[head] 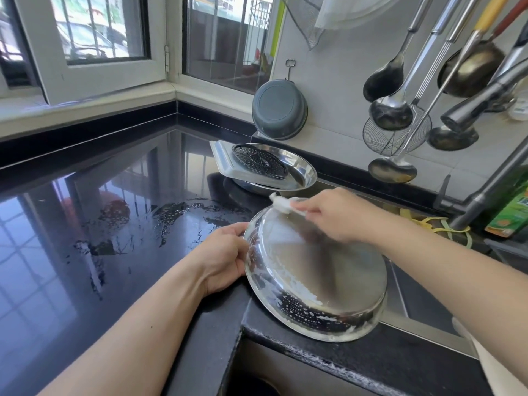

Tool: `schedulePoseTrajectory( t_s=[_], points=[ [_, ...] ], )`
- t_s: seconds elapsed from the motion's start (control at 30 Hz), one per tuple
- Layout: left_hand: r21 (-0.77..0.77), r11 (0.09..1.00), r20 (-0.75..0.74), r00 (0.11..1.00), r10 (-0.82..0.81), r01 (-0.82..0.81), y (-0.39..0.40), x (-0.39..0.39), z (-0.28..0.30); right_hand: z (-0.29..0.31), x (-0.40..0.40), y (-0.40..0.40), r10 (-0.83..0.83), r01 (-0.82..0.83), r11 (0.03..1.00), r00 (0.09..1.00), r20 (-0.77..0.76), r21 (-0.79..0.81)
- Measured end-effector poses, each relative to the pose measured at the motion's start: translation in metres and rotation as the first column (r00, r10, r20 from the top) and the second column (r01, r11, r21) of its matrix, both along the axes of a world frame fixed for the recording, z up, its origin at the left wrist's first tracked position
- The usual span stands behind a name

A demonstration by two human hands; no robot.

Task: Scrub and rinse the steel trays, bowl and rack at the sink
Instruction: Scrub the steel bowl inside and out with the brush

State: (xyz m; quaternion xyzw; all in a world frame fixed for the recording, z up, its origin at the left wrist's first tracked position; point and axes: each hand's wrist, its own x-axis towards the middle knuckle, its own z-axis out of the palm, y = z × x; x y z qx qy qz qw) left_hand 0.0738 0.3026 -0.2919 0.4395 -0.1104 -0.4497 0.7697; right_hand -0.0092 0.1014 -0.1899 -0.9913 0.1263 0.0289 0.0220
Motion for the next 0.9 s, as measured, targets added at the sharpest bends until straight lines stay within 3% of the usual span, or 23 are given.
schedulePoseTrajectory(
  t_s=[0.13, 0.3, 0.37, 0.5, 0.57, 0.73, 0.83, 0.9],
  points=[
    [-0.004, 1.000, -0.010, 1.000, 0.002, -0.002, 0.001, -0.001, 0.001, 0.005, -0.003, -0.025, -0.202, 0.196, 0.971, 0.979, -0.028, -0.136],
    [-0.019, 1.000, -0.026, 1.000, 0.001, -0.002, -0.001, 0.000, 0.002, -0.004, -0.016, 0.024, 0.008, -0.005, 0.995, 0.999, -0.032, 0.102],
    [-0.019, 1.000, -0.016, 1.000, 0.002, -0.002, -0.001, -0.001, 0.003, -0.003, -0.016, 0.020, 0.018, -0.018, 0.999, 1.000, -0.009, 0.031],
    [0.000, 1.000, -0.010, 1.000, 0.000, 0.000, 0.000, 0.000, 0.002, 0.005, -0.016, -0.021, -0.218, 0.209, 0.960, 0.975, -0.033, -0.186],
    [0.006, 1.000, -0.018, 1.000, -0.002, 0.002, -0.001, 0.002, 0.001, 0.003, -0.020, -0.018, -0.224, 0.211, 0.960, 0.973, -0.051, -0.182],
    [0.014, 1.000, -0.004, 1.000, -0.003, 0.003, -0.001, 0.000, 0.002, -0.011, -0.037, 0.020, 0.056, -0.056, 0.998, 0.998, -0.006, -0.020],
    [0.029, 1.000, 0.001, 1.000, -0.006, 0.006, -0.002, 0.002, 0.000, -0.004, -0.028, -0.011, -0.044, 0.044, 0.988, 0.999, 0.005, -0.147],
    [0.037, 0.999, -0.005, 1.000, -0.016, 0.017, -0.002, 0.003, 0.000, 0.000, -0.024, -0.025, -0.124, 0.122, 0.981, 0.992, -0.003, -0.150]
  ],
)
